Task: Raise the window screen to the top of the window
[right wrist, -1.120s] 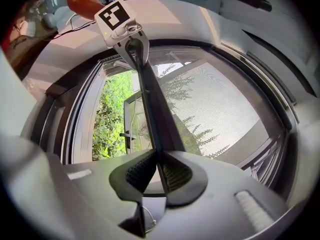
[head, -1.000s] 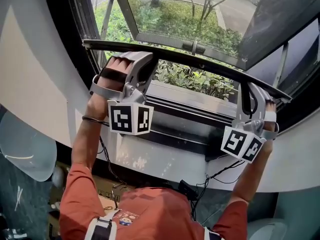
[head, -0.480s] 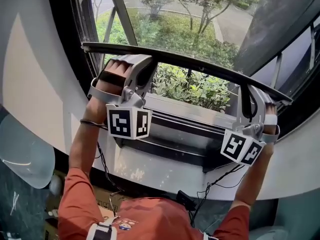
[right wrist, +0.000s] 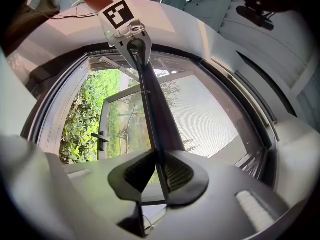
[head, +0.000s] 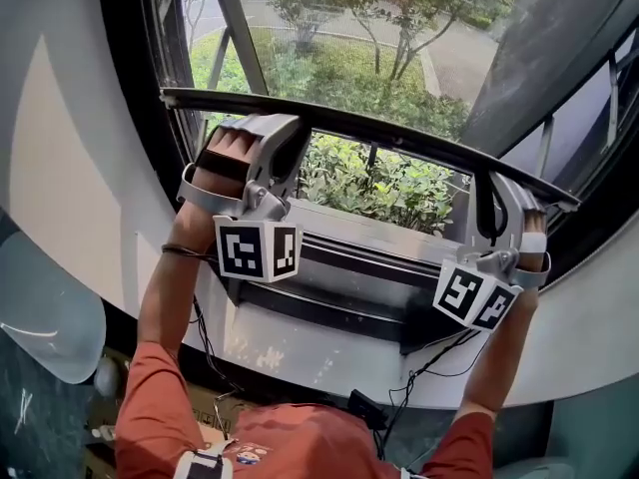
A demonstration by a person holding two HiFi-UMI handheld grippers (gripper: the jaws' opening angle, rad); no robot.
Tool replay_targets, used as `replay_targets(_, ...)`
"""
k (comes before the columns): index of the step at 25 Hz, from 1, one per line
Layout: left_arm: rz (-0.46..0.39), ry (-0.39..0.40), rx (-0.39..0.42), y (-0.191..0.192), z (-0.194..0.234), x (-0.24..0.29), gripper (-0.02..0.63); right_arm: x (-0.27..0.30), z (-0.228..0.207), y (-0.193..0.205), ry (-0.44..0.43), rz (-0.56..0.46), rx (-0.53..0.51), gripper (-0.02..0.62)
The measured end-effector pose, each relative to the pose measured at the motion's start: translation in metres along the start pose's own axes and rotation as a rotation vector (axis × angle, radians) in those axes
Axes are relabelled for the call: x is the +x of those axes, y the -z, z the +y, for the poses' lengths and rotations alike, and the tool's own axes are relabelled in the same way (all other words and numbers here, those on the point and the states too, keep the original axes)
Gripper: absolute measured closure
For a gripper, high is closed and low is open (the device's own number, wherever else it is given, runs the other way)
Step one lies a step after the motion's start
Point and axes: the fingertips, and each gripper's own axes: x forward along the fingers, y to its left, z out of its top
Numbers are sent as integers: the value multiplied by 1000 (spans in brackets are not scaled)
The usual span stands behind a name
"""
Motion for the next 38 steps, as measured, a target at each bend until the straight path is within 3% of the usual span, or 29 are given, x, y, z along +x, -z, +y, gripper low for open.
replay_targets(8,7,12,15,-6,10,2,543,-1,-10,0,20,-9,-9,525)
replay_targets(13,-12,-41,35,-5,10,2,544,1,-9,-1,46,-13,-19,525)
replay_targets(32,-59,-3,-2,-7,11,0,540,-2,-8,1,97,-30,-22,523)
replay_targets(38,-81,-78,-23,-14,48,5,555,6,-44,-7,173,-37,-1,525)
